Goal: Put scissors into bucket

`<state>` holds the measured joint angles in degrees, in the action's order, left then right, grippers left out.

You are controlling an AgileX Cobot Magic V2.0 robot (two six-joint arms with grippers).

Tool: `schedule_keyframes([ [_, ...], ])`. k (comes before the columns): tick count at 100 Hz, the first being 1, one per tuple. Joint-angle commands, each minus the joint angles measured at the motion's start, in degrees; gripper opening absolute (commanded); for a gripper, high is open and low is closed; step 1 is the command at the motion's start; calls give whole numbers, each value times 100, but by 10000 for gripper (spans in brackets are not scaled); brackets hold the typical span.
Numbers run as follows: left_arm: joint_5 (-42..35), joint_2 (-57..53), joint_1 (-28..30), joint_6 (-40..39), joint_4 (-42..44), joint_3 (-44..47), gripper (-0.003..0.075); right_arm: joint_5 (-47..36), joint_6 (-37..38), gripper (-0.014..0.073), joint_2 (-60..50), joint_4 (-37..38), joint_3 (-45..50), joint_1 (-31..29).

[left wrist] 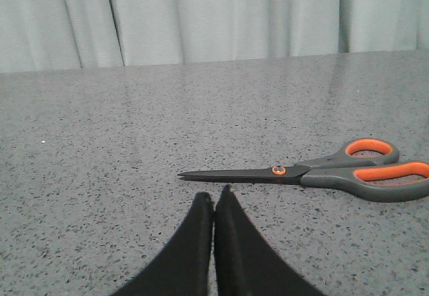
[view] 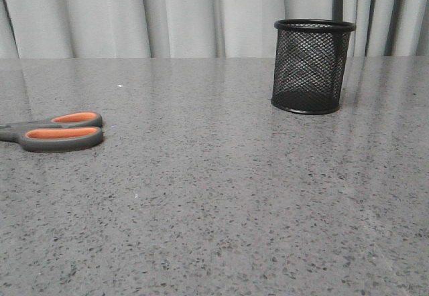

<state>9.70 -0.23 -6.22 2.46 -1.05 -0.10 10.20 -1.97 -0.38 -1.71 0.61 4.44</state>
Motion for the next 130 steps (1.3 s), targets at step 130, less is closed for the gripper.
schedule_keyframes([
  [130,-606,-141,24,-68,-12,157,-21,-687,-11,-66,-149,-3,98,-30],
])
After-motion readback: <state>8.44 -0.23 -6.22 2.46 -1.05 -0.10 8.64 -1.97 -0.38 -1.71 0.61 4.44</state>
